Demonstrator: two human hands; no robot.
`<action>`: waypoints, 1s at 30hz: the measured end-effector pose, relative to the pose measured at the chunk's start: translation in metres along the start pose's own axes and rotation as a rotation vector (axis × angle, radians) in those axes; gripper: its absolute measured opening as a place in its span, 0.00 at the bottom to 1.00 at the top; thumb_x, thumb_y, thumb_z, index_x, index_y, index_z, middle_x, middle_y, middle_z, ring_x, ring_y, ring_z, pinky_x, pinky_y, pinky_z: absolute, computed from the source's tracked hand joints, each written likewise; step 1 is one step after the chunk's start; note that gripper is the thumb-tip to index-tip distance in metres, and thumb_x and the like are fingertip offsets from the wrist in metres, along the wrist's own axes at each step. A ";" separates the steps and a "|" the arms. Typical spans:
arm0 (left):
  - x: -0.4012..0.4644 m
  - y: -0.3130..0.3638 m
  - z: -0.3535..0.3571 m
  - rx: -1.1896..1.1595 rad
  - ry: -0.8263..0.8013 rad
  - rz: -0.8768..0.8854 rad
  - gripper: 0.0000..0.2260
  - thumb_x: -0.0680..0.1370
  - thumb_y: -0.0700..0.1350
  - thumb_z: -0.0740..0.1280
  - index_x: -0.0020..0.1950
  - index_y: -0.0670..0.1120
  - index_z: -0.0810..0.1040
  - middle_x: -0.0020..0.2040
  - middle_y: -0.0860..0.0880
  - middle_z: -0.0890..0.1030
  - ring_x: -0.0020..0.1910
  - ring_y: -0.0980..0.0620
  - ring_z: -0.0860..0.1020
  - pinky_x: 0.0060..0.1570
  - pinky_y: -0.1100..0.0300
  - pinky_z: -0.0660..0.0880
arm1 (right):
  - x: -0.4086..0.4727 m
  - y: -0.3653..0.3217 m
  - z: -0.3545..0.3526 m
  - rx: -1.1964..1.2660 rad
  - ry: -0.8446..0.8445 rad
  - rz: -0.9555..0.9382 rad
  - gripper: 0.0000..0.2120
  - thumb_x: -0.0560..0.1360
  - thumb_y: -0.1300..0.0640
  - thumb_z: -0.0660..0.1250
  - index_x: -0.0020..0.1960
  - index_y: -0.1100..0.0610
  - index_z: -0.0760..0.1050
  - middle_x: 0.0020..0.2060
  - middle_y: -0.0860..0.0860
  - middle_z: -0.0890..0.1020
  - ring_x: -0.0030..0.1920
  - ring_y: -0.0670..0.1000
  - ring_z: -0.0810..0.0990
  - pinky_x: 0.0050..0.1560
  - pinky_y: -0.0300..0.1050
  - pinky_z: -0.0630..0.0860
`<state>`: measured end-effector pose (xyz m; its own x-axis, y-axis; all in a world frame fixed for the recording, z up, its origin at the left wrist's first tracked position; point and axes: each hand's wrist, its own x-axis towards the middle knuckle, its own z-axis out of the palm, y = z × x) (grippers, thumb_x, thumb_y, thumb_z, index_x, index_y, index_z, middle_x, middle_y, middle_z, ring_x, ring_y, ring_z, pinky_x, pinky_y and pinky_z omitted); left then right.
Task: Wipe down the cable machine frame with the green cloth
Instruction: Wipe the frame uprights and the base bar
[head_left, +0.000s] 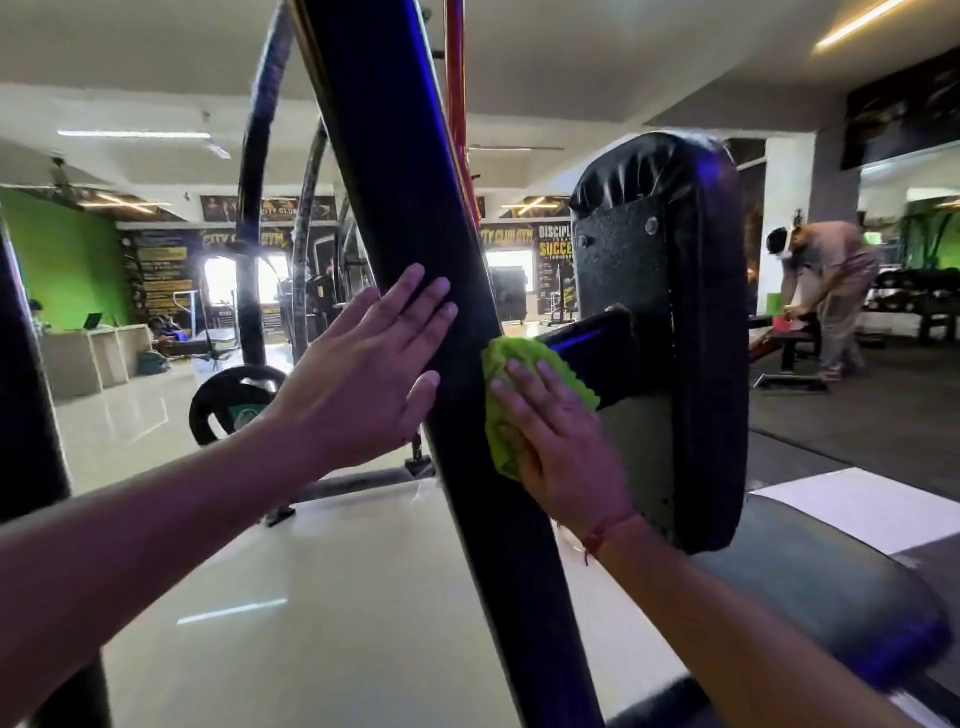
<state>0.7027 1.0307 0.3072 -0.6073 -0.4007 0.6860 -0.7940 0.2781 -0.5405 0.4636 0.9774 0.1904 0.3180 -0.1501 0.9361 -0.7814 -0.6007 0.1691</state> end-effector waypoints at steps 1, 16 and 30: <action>-0.001 0.003 0.001 -0.008 0.000 -0.007 0.29 0.81 0.54 0.54 0.81 0.43 0.59 0.82 0.46 0.55 0.82 0.48 0.46 0.79 0.44 0.54 | 0.001 0.001 -0.001 0.034 0.066 0.181 0.25 0.83 0.57 0.63 0.79 0.52 0.64 0.80 0.49 0.61 0.81 0.55 0.55 0.74 0.60 0.64; -0.012 0.012 0.012 0.002 -0.024 0.039 0.29 0.82 0.54 0.54 0.81 0.44 0.58 0.82 0.48 0.55 0.82 0.47 0.44 0.78 0.43 0.55 | -0.018 -0.011 0.007 0.042 -0.040 -0.019 0.26 0.82 0.61 0.63 0.78 0.52 0.64 0.80 0.51 0.60 0.81 0.57 0.56 0.78 0.55 0.59; -0.034 0.042 0.019 -0.077 -0.080 0.075 0.28 0.81 0.53 0.53 0.79 0.44 0.64 0.81 0.48 0.61 0.82 0.48 0.50 0.79 0.44 0.51 | -0.077 -0.062 0.029 0.142 -0.046 0.231 0.23 0.84 0.58 0.60 0.79 0.54 0.64 0.81 0.51 0.59 0.81 0.58 0.53 0.76 0.58 0.64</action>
<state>0.6903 1.0395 0.2519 -0.6631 -0.4443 0.6024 -0.7483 0.3748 -0.5474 0.5033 1.0030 0.0991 0.1664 -0.3295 0.9294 -0.7538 -0.6501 -0.0955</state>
